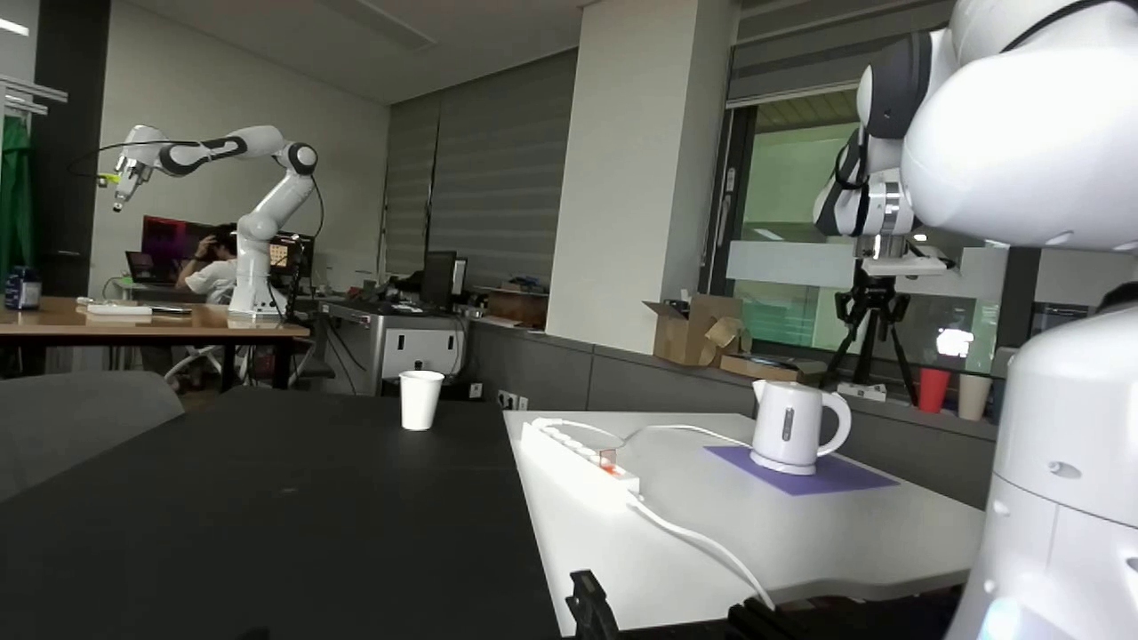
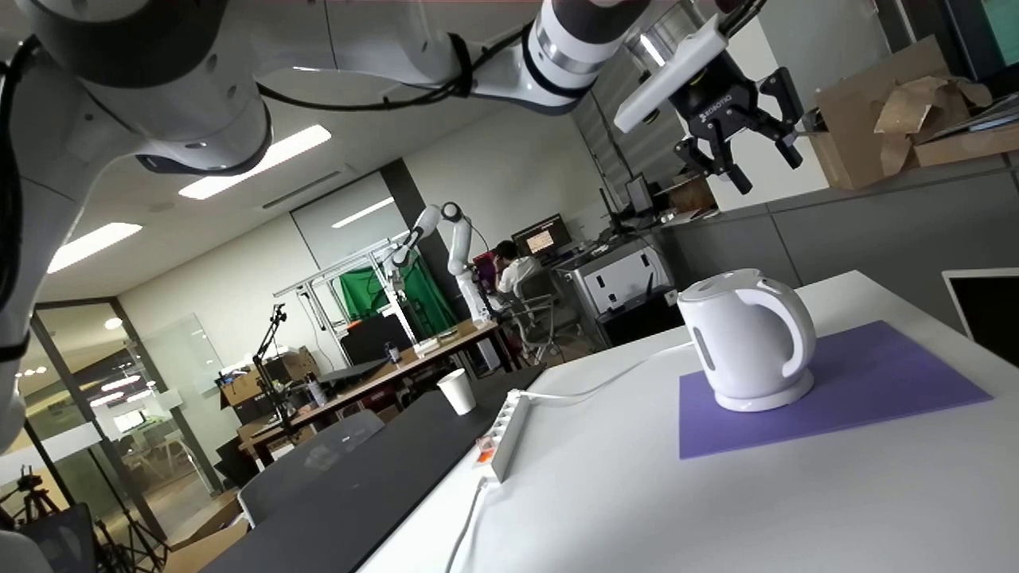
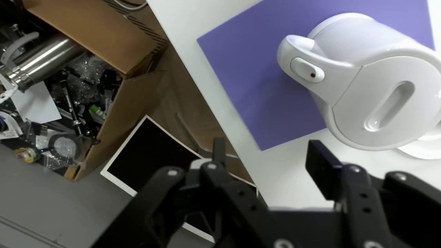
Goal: Switch on the extension cord then turn the kettle on and off
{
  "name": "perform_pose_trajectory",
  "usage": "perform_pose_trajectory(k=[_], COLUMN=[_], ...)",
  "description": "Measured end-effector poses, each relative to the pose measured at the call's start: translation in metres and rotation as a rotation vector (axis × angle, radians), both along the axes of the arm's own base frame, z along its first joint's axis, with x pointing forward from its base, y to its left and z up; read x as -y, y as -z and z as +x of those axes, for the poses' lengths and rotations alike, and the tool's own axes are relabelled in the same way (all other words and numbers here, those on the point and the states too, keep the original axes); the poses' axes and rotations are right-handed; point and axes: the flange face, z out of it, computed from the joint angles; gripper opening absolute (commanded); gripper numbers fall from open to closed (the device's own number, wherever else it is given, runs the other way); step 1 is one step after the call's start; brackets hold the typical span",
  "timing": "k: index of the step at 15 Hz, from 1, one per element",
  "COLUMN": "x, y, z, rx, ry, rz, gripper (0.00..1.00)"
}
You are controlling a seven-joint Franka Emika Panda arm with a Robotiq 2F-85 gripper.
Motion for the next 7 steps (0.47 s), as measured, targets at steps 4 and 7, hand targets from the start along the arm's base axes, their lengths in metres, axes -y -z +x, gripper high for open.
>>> perform_pose_trajectory(k=[4,7], x=[-0.031,-0.038], y=[0.006,0.007], z=[-0.006,-0.010], rx=[-0.078,-0.095], ry=[-0.060,-0.071], rz=[-0.042,-0.042], gripper=[0.96,0.99])
